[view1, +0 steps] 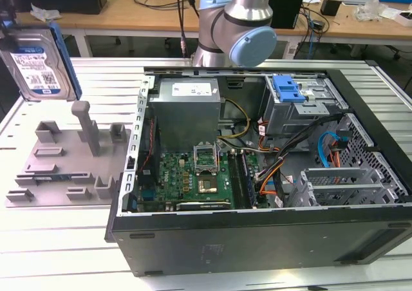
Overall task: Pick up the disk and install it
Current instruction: 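Pick up the disk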
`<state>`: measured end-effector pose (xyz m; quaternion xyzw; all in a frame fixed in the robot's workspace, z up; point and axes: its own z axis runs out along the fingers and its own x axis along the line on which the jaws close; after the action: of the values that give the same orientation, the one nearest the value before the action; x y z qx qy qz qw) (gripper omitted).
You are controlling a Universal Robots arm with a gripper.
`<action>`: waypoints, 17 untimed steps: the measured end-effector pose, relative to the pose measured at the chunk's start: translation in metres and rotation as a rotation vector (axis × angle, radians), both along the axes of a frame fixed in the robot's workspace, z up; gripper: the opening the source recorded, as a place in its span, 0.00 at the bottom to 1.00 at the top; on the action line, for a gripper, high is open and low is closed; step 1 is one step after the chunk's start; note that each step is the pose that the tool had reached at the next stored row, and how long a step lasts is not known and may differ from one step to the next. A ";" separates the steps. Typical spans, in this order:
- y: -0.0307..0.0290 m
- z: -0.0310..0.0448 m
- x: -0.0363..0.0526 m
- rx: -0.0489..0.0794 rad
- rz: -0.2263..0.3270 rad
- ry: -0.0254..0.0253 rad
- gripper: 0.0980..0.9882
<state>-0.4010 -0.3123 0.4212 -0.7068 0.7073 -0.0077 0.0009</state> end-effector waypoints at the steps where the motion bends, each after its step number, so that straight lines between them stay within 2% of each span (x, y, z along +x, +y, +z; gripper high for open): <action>1: -0.0001 0.0030 0.0001 0.000 0.000 -0.0001 0.30; 12: -0.0014 0.0374 0.0019 0.000 0.000 -0.0009 0.30; 17: -0.0022 0.0398 0.0021 0.000 -0.001 -0.0008 0.30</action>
<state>-0.3989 -0.3145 0.4610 -0.7065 0.7076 -0.0078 0.0013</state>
